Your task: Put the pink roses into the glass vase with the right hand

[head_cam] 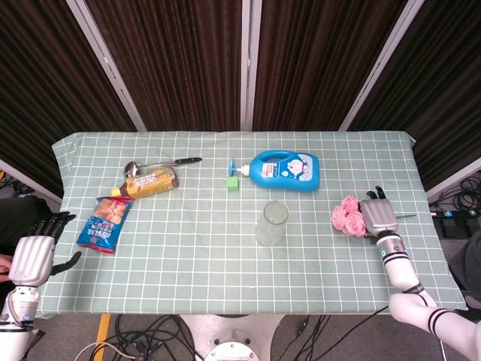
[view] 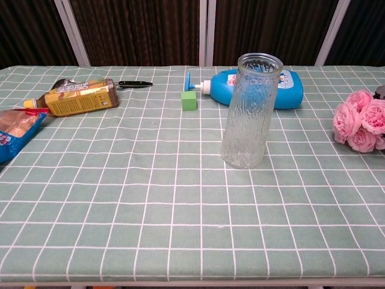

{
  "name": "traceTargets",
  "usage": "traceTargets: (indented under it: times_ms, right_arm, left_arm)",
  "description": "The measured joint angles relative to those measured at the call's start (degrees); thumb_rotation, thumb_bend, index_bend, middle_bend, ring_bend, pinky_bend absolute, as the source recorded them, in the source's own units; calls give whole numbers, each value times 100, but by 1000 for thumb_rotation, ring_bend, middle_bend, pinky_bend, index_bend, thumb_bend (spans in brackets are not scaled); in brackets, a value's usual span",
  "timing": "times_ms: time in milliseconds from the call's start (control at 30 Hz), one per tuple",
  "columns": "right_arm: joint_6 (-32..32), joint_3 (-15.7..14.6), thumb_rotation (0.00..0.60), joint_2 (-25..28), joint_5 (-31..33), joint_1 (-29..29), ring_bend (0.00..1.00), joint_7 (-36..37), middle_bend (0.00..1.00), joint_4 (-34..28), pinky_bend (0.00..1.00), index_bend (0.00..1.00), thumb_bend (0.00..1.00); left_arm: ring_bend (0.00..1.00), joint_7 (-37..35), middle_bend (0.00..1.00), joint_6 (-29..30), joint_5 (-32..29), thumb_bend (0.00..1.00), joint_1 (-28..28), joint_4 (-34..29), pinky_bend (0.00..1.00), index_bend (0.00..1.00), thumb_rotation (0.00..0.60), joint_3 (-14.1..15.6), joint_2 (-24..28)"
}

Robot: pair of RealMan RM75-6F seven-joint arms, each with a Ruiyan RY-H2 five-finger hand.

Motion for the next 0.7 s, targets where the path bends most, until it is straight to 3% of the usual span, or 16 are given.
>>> traceTargets:
  times_ms: [133,333,567,700]
  right_arm:
    - [175,76,600,237,-99,-47,155,169,515,-339,0,674,292]
    - [407,402,600,1050,-166,-90,172,532,514,-1487,26,665,288]
    - [647,1199,600,2774,-201,-105,191,1220,514,-3581,73,665,286]
    - [724,1567,600,3489,-176,-90,192,1456,514,-4430,87,663,271]
  left_arm:
    - [118,-7,137,1,-2,218,0,-8,246,191,600,-5,11]
    - [118,-4,136,5,-5,218,4,-19,246,191,600,-4,24]
    - [118,3,137,-14,6,218,9,-11,246,191,600,23,22]
    - [118,-19,137,4,2,218,17,4,246,191,600,16,14]
